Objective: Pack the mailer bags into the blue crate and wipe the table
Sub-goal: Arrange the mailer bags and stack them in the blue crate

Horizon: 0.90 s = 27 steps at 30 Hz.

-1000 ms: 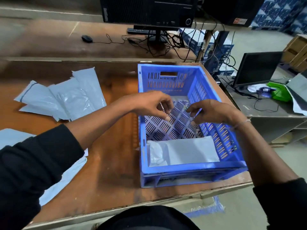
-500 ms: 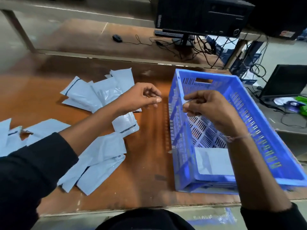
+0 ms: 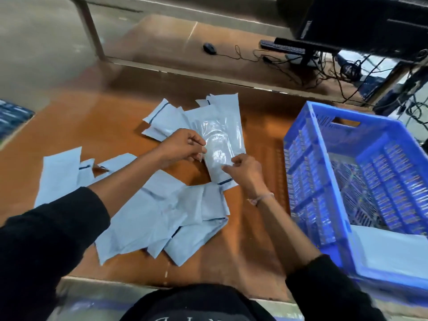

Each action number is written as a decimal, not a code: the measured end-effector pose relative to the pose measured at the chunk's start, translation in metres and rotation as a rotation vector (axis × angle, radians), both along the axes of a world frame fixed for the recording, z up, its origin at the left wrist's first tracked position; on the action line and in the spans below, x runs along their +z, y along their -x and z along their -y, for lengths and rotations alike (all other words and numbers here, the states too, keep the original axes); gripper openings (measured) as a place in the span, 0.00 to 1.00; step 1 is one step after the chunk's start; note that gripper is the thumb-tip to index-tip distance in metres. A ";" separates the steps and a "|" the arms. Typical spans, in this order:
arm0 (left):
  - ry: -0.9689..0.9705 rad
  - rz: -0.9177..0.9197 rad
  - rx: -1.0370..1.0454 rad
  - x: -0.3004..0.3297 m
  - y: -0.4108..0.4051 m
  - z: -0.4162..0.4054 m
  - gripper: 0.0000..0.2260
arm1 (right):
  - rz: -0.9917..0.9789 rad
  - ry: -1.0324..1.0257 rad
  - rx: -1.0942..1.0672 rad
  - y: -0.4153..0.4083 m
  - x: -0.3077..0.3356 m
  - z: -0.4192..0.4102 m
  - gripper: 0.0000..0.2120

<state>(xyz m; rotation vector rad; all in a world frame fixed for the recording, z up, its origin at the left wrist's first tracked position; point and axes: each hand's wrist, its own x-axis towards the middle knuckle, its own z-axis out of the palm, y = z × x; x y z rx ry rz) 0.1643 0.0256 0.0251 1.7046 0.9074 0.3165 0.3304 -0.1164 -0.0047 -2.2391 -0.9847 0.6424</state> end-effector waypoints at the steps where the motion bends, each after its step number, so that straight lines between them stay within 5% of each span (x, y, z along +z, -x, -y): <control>1: 0.003 -0.017 0.016 -0.004 0.005 -0.003 0.08 | 0.040 0.000 -0.021 0.002 -0.007 -0.010 0.25; 7: 0.039 -0.023 0.008 -0.019 0.021 -0.023 0.09 | 0.128 0.097 -0.174 0.010 -0.032 -0.049 0.44; 15: 0.075 -0.008 -0.008 -0.025 0.017 -0.036 0.09 | -0.047 -0.078 -0.221 -0.025 -0.058 -0.054 0.54; 16: 0.084 -0.011 -0.003 -0.026 0.015 -0.036 0.09 | -0.081 -0.109 -0.226 -0.027 -0.057 -0.051 0.51; 20: 0.119 -0.008 0.007 -0.038 0.007 -0.037 0.11 | -0.071 -0.204 -0.249 -0.016 -0.029 -0.038 0.15; 27: 0.122 0.058 0.006 -0.041 -0.003 -0.036 0.13 | -0.123 -0.348 -0.336 -0.018 -0.018 -0.025 0.11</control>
